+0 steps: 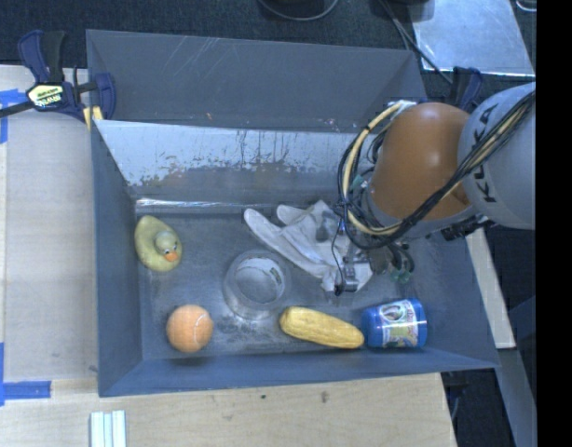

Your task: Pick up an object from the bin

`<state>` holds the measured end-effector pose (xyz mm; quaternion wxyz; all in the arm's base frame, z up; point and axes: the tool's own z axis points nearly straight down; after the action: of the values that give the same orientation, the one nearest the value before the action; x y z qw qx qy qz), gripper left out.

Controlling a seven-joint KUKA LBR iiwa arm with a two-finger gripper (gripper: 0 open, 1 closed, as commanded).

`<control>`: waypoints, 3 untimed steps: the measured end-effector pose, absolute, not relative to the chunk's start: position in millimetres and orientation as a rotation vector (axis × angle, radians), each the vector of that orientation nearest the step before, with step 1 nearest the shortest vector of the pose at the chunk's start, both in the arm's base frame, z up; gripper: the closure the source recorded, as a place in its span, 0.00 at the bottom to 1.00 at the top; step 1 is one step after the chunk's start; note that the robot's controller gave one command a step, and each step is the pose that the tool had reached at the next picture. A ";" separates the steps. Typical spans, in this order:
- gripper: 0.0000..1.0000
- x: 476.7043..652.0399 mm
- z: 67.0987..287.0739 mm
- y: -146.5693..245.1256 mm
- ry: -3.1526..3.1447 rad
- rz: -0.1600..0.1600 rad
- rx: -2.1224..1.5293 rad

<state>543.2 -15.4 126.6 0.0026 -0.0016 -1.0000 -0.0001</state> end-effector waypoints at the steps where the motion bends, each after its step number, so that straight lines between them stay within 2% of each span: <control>1: 0.00 545.2 130.9 -15.5 -3.145 0.000 -0.005; 3: 0.00 550.5 93.0 12.3 -3.141 0.000 0.005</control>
Offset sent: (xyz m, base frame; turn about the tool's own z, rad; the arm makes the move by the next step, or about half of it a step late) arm 0.0128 0.0250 -0.0566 -0.1284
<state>550.5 12.3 93.0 0.0003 0.0015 -1.0000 0.0001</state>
